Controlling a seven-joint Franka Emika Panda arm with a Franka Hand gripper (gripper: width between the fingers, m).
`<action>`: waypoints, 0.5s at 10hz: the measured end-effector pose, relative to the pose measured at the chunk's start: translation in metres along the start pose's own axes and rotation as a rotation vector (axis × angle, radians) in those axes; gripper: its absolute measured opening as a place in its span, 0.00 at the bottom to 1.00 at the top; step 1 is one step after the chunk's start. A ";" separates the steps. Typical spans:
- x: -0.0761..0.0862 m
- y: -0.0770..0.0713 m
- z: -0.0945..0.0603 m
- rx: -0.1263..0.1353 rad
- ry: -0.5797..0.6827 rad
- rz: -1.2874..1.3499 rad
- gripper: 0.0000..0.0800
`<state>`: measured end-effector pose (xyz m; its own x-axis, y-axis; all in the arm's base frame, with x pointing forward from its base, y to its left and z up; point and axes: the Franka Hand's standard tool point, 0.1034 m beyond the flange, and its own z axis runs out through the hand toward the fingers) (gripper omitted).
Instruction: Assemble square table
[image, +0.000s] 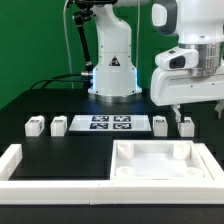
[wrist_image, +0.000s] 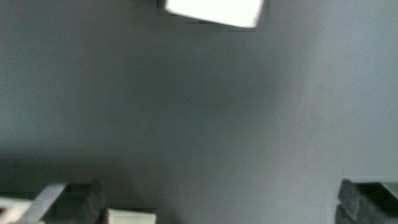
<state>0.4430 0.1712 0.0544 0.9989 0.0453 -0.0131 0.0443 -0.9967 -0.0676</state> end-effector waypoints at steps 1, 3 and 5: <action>-0.001 0.001 0.000 -0.002 -0.010 -0.020 0.81; -0.001 0.000 0.001 -0.002 -0.020 -0.014 0.81; -0.021 0.003 0.009 -0.010 -0.174 0.050 0.81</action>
Offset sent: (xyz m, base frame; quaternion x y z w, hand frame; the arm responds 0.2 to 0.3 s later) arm -0.0151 0.0096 -0.0087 0.0356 -0.0527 0.0931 0.9936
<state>0.4224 0.1676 0.0457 0.9820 0.0053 -0.1889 -0.0048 -0.9986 -0.0530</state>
